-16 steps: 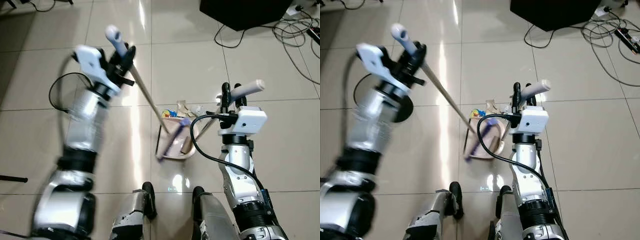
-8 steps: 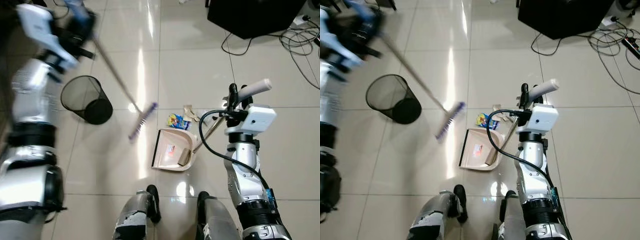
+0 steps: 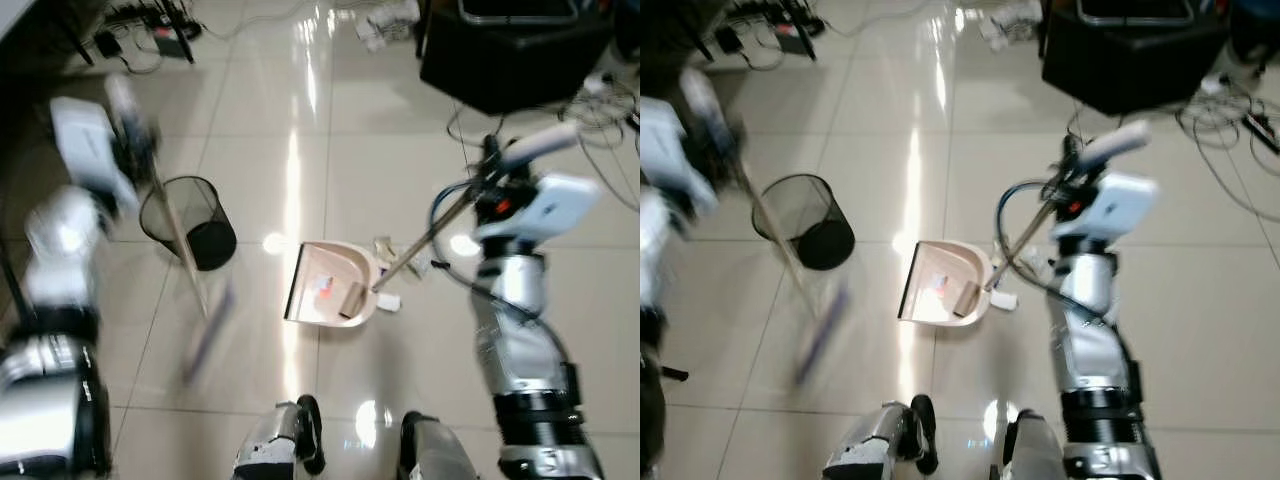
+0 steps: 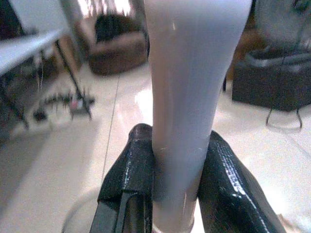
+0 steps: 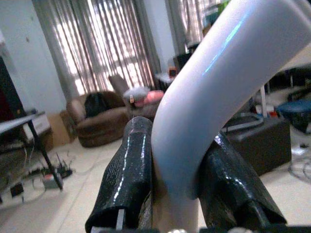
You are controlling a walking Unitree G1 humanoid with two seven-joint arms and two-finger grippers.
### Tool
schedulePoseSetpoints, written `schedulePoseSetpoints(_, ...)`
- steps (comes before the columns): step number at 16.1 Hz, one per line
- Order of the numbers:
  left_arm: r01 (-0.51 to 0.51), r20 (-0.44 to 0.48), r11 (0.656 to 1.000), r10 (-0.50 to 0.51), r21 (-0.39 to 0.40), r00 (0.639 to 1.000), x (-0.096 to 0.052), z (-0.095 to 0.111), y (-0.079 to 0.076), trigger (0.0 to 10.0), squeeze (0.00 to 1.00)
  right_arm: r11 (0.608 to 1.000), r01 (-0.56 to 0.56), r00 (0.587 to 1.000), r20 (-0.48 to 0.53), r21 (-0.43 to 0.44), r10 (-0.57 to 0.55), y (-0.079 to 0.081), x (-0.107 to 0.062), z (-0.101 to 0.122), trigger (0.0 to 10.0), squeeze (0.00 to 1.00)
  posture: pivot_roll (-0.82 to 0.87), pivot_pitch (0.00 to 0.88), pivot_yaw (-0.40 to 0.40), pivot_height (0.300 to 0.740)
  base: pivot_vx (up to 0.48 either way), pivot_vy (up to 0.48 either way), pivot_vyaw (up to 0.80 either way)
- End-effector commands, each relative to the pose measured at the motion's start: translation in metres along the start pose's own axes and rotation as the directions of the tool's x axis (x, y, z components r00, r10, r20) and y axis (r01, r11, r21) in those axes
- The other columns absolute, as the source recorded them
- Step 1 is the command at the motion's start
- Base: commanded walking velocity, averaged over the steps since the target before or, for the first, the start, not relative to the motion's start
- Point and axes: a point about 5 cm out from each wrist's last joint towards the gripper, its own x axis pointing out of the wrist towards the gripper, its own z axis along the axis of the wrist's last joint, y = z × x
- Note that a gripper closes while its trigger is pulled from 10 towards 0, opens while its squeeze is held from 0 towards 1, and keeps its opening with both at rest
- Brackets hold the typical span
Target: Sweep floor
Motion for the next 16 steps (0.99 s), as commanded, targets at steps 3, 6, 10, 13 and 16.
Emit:
schedulePoseSetpoints(3, 0.008, 0.003, 0.999, -0.007, -0.046, 1.000, -0.020, -0.020, -0.030, 10.0, 0.00, 0.995, -0.003, 0.998, 0.062, 0.095, -0.003, 0.000, 0.021, 0.040, 10.0, 0.00, -0.05, 0.096, 0.119, 0.740, 0.000, 0.000, 0.00)
schedulePoseSetpoints(6, 0.009, 0.007, 0.997, -0.008, -0.074, 1.000, -0.035, -0.029, -0.059, 10.0, 0.00, 0.992, -0.029, 0.998, 0.051, 0.119, 0.023, 0.001, 0.029, 0.057, 10.0, 0.00, -0.05, 0.078, 0.089, 0.740, 0.000, 0.000, 0.00)
schedulePoseSetpoints(10, 0.015, 0.021, 0.997, -0.013, -0.077, 1.000, -0.053, -0.028, -0.093, 10.0, 0.00, 0.987, -0.059, 0.998, 0.025, 0.149, 0.056, 0.004, 0.033, 0.067, 10.0, 0.00, -0.03, 0.054, 0.043, 0.740, 0.000, 0.000, 0.12)
schedulePoseSetpoints(13, -0.027, 0.019, 0.996, 0.028, -0.087, 0.999, -0.055, -0.026, -0.100, 10.0, 0.00, 0.981, -0.081, 0.997, 0.026, 0.174, 0.078, 0.009, 0.038, 0.071, 10.0, 0.00, -0.02, 0.046, 0.029, 0.740, 0.292, 0.000, 0.64)
schedulePoseSetpoints(16, -0.028, 0.020, 0.998, 0.030, -0.064, 0.999, -0.055, -0.022, -0.103, 10.0, 0.00, 0.976, -0.098, 0.995, 0.023, 0.193, 0.096, 0.011, 0.042, 0.071, 10.0, 0.00, -0.01, 0.049, 0.027, 0.740, 0.299, 0.000, 0.66)
